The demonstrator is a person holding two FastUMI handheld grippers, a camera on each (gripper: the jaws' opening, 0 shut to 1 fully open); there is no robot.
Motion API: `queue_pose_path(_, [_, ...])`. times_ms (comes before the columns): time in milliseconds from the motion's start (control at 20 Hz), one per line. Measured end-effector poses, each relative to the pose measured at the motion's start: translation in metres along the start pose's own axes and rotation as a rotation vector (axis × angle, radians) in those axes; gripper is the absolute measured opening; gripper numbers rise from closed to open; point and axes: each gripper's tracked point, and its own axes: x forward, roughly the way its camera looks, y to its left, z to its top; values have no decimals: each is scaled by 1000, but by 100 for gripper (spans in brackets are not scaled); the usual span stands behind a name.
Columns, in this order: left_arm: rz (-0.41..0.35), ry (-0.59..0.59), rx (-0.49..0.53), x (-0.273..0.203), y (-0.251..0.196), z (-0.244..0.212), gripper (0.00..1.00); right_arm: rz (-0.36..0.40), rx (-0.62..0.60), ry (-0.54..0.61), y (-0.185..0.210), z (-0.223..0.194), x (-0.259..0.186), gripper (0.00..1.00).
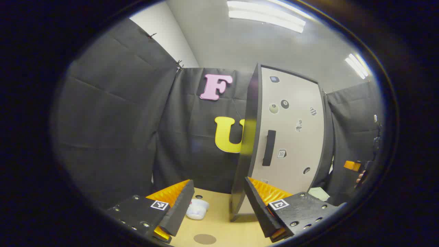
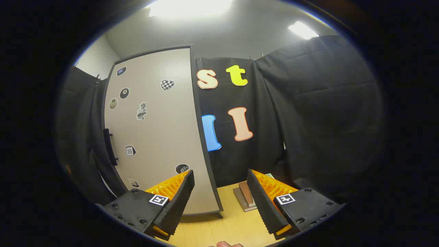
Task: Open the cabinet door with the right hand, grasp the bottle in the cabinet with the left hand and place it on the coaster, then close the cabinet door with the right hand.
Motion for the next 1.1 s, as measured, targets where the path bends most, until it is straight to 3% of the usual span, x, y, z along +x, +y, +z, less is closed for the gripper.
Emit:
queue_pose_path(400, [-9,23,-17,-7,-7,-13,89,33,-15,40,8,-7,-9,98])
queue_pose_path(550, [-23,31,-70,-12,-8,-16,89,42,2,57,10,-10,-6,98])
queue_pose_path(1100, [50,88,-42,-26,21,-43,90,116,12,91,50,-13,-3,98])
